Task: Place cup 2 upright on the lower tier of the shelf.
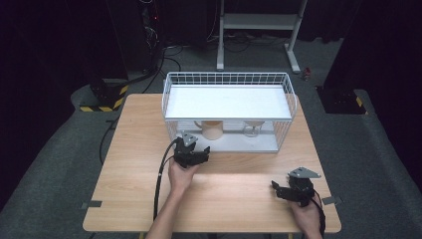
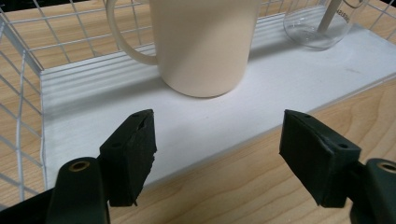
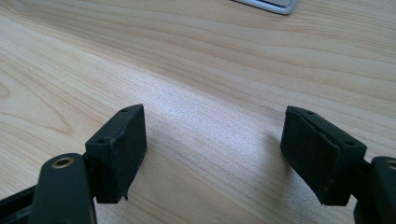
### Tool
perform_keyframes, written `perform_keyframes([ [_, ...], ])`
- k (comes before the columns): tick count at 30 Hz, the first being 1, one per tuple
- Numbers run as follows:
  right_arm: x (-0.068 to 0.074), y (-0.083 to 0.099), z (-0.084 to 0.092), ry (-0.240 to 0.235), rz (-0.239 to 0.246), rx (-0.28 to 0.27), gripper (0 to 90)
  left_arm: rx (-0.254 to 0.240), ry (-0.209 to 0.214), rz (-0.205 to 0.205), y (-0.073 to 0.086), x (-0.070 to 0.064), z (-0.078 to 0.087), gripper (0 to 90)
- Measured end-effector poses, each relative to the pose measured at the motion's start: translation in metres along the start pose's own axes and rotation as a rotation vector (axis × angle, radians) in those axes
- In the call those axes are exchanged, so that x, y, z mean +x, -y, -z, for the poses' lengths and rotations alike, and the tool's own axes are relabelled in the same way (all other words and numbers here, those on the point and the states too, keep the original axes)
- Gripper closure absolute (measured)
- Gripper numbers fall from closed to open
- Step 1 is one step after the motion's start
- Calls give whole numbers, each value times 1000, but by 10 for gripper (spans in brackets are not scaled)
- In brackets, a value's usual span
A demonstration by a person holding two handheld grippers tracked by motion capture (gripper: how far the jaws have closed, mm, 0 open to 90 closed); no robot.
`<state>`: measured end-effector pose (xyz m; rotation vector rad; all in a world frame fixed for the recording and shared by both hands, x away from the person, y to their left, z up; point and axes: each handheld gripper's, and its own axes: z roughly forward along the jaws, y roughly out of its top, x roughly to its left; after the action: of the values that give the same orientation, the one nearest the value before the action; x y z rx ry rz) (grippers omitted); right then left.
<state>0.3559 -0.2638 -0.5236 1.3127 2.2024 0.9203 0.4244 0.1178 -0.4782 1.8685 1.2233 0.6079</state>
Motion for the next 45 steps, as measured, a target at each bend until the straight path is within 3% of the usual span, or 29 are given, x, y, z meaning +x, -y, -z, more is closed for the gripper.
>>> perform_keyframes([
  [14, 0, 0, 0, 0, 0, 0, 226, -20, 26, 38, 8, 7, 18, 242],
  [45, 0, 0, 0, 0, 0, 0, 226, -43, 32, 110, 32, 27, 50, 224],
])
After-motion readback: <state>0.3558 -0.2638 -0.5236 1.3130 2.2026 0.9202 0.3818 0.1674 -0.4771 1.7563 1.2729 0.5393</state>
